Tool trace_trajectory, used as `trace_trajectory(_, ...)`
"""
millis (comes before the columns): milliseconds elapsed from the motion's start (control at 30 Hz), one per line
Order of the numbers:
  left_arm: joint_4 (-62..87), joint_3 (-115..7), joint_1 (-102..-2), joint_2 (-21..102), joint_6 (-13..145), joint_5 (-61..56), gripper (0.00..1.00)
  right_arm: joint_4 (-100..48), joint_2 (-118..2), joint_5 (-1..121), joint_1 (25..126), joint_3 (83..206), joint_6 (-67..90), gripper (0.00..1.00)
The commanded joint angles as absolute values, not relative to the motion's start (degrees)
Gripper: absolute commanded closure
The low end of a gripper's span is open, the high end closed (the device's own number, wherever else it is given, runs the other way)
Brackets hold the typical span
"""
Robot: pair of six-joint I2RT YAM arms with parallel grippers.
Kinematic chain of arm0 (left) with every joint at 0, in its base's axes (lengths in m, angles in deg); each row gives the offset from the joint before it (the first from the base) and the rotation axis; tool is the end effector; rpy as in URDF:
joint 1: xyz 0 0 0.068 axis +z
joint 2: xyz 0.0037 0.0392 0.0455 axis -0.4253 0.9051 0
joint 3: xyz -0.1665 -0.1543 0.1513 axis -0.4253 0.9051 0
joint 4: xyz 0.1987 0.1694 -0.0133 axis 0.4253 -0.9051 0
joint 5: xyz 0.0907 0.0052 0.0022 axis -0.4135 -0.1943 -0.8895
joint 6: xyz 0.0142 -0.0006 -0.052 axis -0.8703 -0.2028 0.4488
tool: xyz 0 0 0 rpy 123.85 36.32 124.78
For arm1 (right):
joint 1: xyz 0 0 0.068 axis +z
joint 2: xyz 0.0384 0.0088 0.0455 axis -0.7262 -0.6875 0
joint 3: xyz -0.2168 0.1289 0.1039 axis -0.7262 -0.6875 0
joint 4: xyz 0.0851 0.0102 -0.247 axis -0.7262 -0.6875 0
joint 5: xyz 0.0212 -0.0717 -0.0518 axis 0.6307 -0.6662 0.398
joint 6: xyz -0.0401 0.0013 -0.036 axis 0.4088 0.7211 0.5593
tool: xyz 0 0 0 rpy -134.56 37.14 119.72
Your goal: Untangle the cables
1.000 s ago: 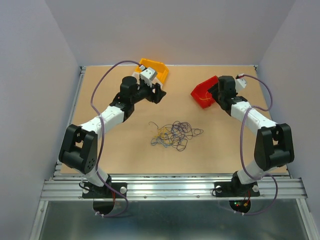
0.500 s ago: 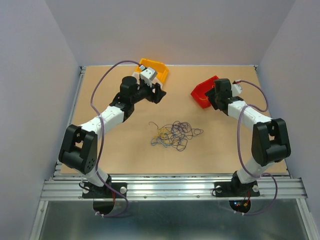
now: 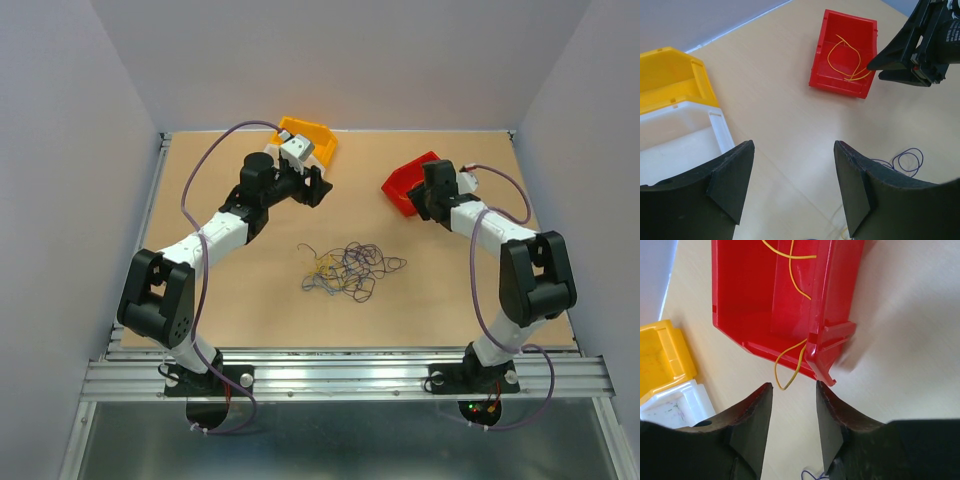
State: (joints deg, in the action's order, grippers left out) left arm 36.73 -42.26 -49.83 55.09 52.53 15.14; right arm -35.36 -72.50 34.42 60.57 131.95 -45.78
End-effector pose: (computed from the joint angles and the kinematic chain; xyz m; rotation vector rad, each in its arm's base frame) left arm 0.3287 -0.1679 0.3025 0.7116 1.5058 -0.6760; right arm 0.3563 0.0775 0.2218 1.1082 2.0067 0.3508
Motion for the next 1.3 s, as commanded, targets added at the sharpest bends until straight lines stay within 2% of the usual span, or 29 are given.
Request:
trace_trajectory(0,39.2,-41.7,-49.8,51.9,52.3,15.8,0.24,-34.8,-73.7,32.8,61.0,135.6,-47.5,0.55)
trace_trajectory(100,39.2,-41.7,-49.8,52.0,52.3,15.8,0.24,-34.7,-74.7,32.0,61.0,136.5,-47.7,0.63)
trace_trajectory(400,39.2,-41.8,-49.8,52.2,52.2,15.7,0.24,-34.8,-76.2,30.0,61.0,140.0,-47.0,0.96)
trace_trajectory(467,39.2,-41.8,-49.8,52.4,52.2,15.8,0.24,-34.8,-76.7,29.6,60.9,140.4,-47.0,0.99)
trace_trajectory(733,39.2,-41.8,-49.8,52.2,52.1,15.7,0.24,-34.7,-80.1,27.0,59.6,145.0,-43.2,0.99)
trace_trajectory(1267,39.1,-42.0,-49.8,52.9,51.9,15.6,0.24,-34.9,-96.8,27.4,56.6,156.3,-39.4,0.97)
